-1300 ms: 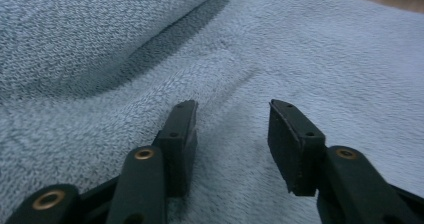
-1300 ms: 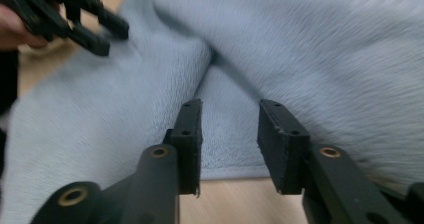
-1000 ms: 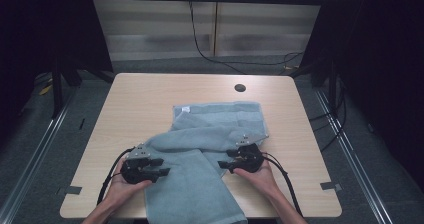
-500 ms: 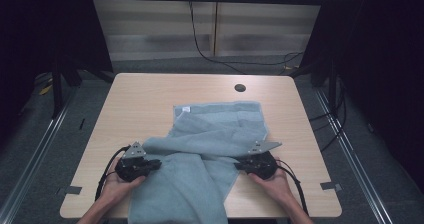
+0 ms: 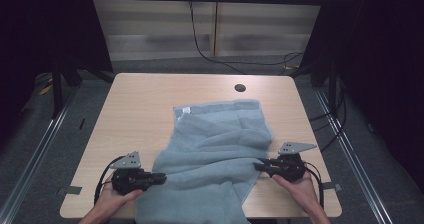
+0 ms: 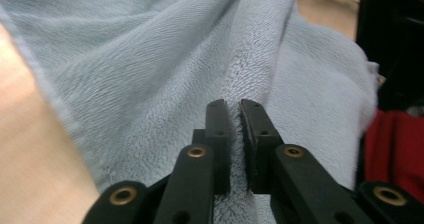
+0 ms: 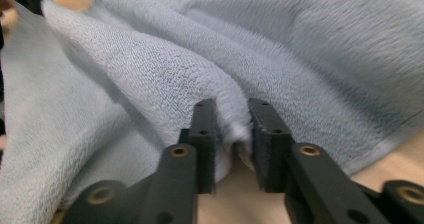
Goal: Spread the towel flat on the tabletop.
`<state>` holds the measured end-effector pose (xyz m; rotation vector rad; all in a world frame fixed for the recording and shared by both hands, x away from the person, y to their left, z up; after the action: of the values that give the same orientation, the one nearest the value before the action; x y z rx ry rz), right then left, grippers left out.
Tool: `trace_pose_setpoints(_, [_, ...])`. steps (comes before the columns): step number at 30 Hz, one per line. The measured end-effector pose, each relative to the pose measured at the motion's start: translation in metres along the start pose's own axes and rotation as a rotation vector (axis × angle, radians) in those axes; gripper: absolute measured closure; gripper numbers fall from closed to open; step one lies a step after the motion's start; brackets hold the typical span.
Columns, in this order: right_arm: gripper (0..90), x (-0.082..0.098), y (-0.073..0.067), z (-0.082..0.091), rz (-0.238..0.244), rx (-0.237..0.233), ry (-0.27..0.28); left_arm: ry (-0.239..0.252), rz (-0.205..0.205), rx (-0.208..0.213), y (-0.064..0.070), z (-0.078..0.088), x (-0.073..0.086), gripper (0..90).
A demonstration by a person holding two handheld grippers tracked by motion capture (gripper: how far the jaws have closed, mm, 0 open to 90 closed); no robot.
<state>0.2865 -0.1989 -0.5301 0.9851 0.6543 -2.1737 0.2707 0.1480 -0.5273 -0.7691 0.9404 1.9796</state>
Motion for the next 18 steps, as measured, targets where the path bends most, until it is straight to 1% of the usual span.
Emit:
trace_pose_setpoints(2, [67.7, -0.001, -0.002, -0.001, -0.002, 0.001, 0.008, 0.019, 0.009, 0.002, -0.001, 0.002, -0.002, 80.1])
trace_pose_setpoints(3, [67.8, -0.01, -0.002, 0.001, 0.002, 0.013, 0.041, 0.032, 0.011, -0.01, -0.004, 0.003, -0.006, 74.5])
trace_pose_setpoints(4, [67.8, -0.01, -0.002, 0.001, 0.002, 0.013, 0.041, 0.043, 0.02, -0.022, -0.009, 0.003, -0.011, 74.5])
trace_pose_setpoints(5, [67.2, -0.015, -0.002, 0.001, 0.004, 0.013, 0.059, 0.059, 0.027, -0.029, -0.014, 0.002, -0.017, 73.8])
trace_pose_setpoints(6, [65.0, -0.022, -0.003, -0.006, 0.005, 0.0, 0.059, 0.062, 0.023, -0.037, -0.018, 0.0, -0.023, 70.7])
trace_pose_setpoints(7, [65.0, -0.022, -0.003, -0.006, 0.005, 0.0, 0.059, 0.061, 0.023, -0.044, -0.022, -0.003, -0.028, 70.7])
trace_pose_setpoints(8, [66.1, -0.023, -0.003, -0.01, 0.009, 0.006, 0.051, 0.049, 0.03, -0.046, -0.028, -0.009, -0.034, 69.6])
trace_pose_setpoints(9, [66.0, -0.023, 0.0, -0.018, 0.009, 0.009, 0.039, 0.048, 0.03, -0.06, -0.035, -0.016, -0.039, 69.3])
trace_pose_setpoints(10, [65.8, -0.02, 0.004, -0.032, -0.003, 0.001, 0.009, 0.042, 0.036, -0.094, -0.044, -0.022, -0.042, 68.2])
trace_pose_setpoints(11, [65.8, -0.02, 0.004, -0.032, -0.003, 0.001, 0.009, 0.015, 0.046, -0.113, -0.051, -0.03, -0.042, 68.2])
trace_pose_setpoints(12, [64.7, -0.014, 0.005, -0.045, 0.0, -0.008, -0.042, -0.021, 0.041, -0.125, -0.056, -0.038, -0.039, 67.9])
trace_pose_setpoints(13, [64.1, -0.012, 0.005, -0.049, 0.003, -0.006, -0.057, -0.05, 0.025, -0.151, -0.06, -0.043, -0.035, 68.0])
trace_pose_setpoints(14, [63.4, -0.01, 0.004, -0.052, 0.005, -0.006, -0.069, -0.084, 0.024, -0.168, -0.064, -0.049, -0.028, 68.5])
trace_pose_setpoints(15, [63.4, -0.01, 0.004, -0.052, 0.005, -0.006, -0.069, -0.106, 0.027, -0.166, -0.064, -0.053, -0.022, 68.5])
trace_pose_setpoints(16, [63.2, -0.007, 0.003, -0.053, 0.007, -0.008, -0.078, -0.094, 0.017, -0.168, -0.062, -0.052, -0.018, 69.4])
trace_pose_setpoints(18, [62.6, -0.004, -0.002, -0.053, -0.007, -0.029, -0.084, -0.113, 0.012, -0.17, -0.057, -0.045, -0.012, 70.3])
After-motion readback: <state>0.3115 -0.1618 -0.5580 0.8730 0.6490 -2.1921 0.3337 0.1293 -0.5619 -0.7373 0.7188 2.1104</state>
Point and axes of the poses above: each handheld gripper's, and its own axes: z roughly backward along the jaws, x roughly out of its underside, y roughly to its right, the point moved 9 cm from there along -z, roughly forward along the jaws, and after that the axes turned 4 degrees about z, right-handed, at the moved point
